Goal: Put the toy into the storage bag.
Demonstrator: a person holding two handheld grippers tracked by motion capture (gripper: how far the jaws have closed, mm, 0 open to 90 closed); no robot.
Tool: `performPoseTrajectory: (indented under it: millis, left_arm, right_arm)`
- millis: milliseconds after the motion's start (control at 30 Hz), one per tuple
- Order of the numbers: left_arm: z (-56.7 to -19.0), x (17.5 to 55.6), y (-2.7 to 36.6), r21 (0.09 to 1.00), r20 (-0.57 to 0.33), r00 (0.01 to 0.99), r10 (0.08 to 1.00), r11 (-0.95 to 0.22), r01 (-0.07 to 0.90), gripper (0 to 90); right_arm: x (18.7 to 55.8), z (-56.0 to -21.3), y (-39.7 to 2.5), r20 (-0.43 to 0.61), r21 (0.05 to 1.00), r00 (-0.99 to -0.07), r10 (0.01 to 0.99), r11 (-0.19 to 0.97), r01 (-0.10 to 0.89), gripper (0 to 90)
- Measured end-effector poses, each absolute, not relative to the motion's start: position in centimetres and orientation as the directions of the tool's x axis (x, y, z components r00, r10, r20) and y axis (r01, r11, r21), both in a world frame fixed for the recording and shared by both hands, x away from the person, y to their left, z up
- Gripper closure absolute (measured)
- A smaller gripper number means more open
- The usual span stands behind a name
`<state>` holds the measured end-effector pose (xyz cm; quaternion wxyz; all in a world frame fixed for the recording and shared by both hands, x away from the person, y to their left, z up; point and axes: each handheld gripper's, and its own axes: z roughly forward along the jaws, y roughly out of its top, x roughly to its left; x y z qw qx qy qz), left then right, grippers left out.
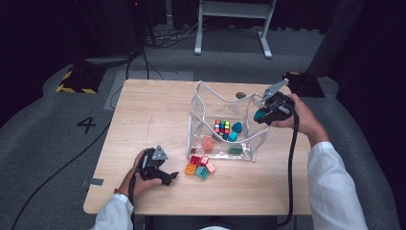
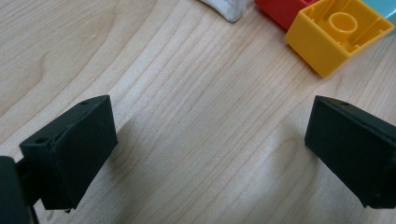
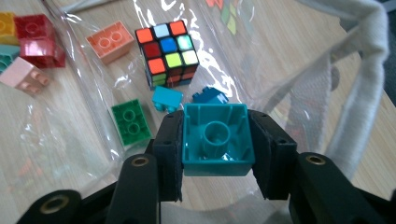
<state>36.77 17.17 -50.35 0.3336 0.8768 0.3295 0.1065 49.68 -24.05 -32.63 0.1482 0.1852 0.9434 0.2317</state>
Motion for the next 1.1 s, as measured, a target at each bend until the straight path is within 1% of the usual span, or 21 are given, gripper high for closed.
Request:
performPoseTrajectory:
  millis: [133, 233, 267, 300, 333, 400, 433, 467, 500, 533, 567, 600, 633, 667, 733, 767, 833, 933, 967, 1000, 1100]
  left_arm:
    - [-50.3, 36.8, 17.2, 0.655, -0.033, 0.760, 0.649, -0.560, 0.507, 2.3]
    - [-50.3, 36.8, 17.2, 0.655, -0.034, 0.760, 0.649, -0.560, 0.507, 2.3]
    - [-50.3, 36.8, 17.2, 0.655, -0.034, 0.760, 0.649, -0.560, 0.507, 2.3]
    - [-50.3, 36.8, 17.2, 0.655, -0.034, 0.760, 0.649, -0.560, 0.507, 2.4]
    - [-50.3, 36.8, 17.2, 0.655, -0.033, 0.760, 0.649, -0.560, 0.507, 2.3]
    - [-50.3, 36.8, 17.2, 0.655, -0.033, 0.760, 0.649, -0.560, 0.507, 2.3]
    - [-50.3, 36.8, 17.2, 0.655, -0.034, 0.760, 0.649, -0.560, 0.507, 2.3]
    - [-50.3, 36.8, 17.2, 0.655, -0.034, 0.760, 0.649, -0.560, 0.507, 2.3]
    - [-50.3, 36.8, 17.2, 0.655, -0.033, 0.760, 0.649, -0.560, 0.507, 2.4]
    - [-50.3, 36.8, 17.2, 0.655, -0.034, 0.760, 0.649, -0.560, 0.507, 2.4]
    - [-50.3, 36.8, 17.2, 0.655, -0.034, 0.760, 0.649, -0.560, 0.507, 2.4]
    - [-50.3, 36.8, 17.2, 0.655, -0.034, 0.760, 0.649, -0.560, 0.507, 2.4]
    - [-50.3, 36.8, 17.2, 0.655, -0.034, 0.760, 0.649, -0.560, 0.507, 2.4]
    - [-50.3, 36.8, 17.2, 0.655, -0.034, 0.760, 0.649, -0.560, 0.507, 2.4]
    - [-50.3, 36.8, 17.2, 0.655, -0.034, 0.760, 0.649, -0.560, 0.507, 2.3]
    - [-50.3, 36.8, 17.2, 0.655, -0.034, 0.760, 0.649, -0.560, 0.507, 2.4]
    - [-50.3, 36.8, 17.2, 0.655, -0.033, 0.760, 0.649, -0.560, 0.507, 2.3]
    - [-50.3, 36.8, 17.2, 0.655, -0.033, 0.760, 0.649, -0.560, 0.507, 2.3]
    - [-50.3, 36.8, 17.2, 0.655, -0.033, 0.760, 0.649, -0.560, 0.507, 2.3]
    - [-50.3, 36.8, 17.2, 0.655, -0.033, 0.760, 0.649, -0.560, 0.507, 2.3]
    - [-50.4, 36.8, 17.2, 0.656, -0.033, 0.760, 0.649, -0.560, 0.507, 2.3]
  right_arm:
    - [49.6, -32.6, -24.3, -0.200, 0.484, -0.886, 0.418, 0.829, 0.281, 58.4]
    - [49.3, -32.3, -24.4, -0.199, 0.492, -0.883, 0.424, 0.823, 0.284, 53.5]
    - [49.3, -32.3, -24.4, -0.199, 0.492, -0.883, 0.424, 0.823, 0.284, 53.5]
    - [49.1, -32.1, -24.6, -0.194, 0.516, -0.890, 0.412, 0.815, 0.265, 52.0]
    - [49.0, -32.1, -24.7, -0.193, 0.530, -0.886, 0.421, 0.805, 0.267, 50.5]
    - [48.8, -31.9, -24.9, -0.207, 0.531, -0.881, 0.427, 0.805, 0.265, 48.8]
    - [48.2, -31.6, -25.4, -0.200, 0.573, -0.873, 0.446, 0.776, 0.265, 45.0]
    - [48.2, -31.6, -25.4, -0.200, 0.573, -0.873, 0.446, 0.776, 0.265, 45.0]
    - [47.6, -31.3, -26.0, -0.198, 0.613, -0.856, 0.478, 0.742, 0.273, 42.5]
    - [47.3, -31.1, -26.5, -0.199, 0.635, -0.849, 0.489, 0.725, 0.268, 40.9]
    - [46.8, -31.0, -26.9, -0.207, 0.656, -0.842, 0.499, 0.709, 0.260, 40.2]
    - [46.8, -31.0, -26.9, -0.207, 0.656, -0.842, 0.499, 0.709, 0.260, 40.2]
    - [45.6, -30.7, -27.9, -0.210, 0.696, -0.835, 0.508, 0.678, 0.237, 38.9]
    - [45.6, -30.7, -27.9, -0.210, 0.696, -0.835, 0.508, 0.678, 0.237, 38.9]
    - [44.1, -30.5, -29.1, -0.202, 0.743, -0.816, 0.541, 0.628, 0.232, 37.0]
    - [44.1, -30.5, -29.1, -0.202, 0.743, -0.816, 0.541, 0.628, 0.232, 37.0]
    - [42.8, -30.6, -30.1, -0.197, 0.771, -0.803, 0.563, 0.595, 0.228, 36.4]
    - [41.6, -30.9, -31.0, -0.195, 0.786, -0.796, 0.573, 0.577, 0.223, 35.3]
    - [40.8, -31.3, -31.6, -0.180, 0.807, -0.790, 0.586, 0.547, 0.222, 35.3]
    - [40.8, -31.3, -31.6, -0.180, 0.807, -0.790, 0.586, 0.547, 0.222, 35.3]
    - [39.6, -32.9, -32.1, -0.170, 0.818, -0.796, 0.580, 0.534, 0.215, 34.6]
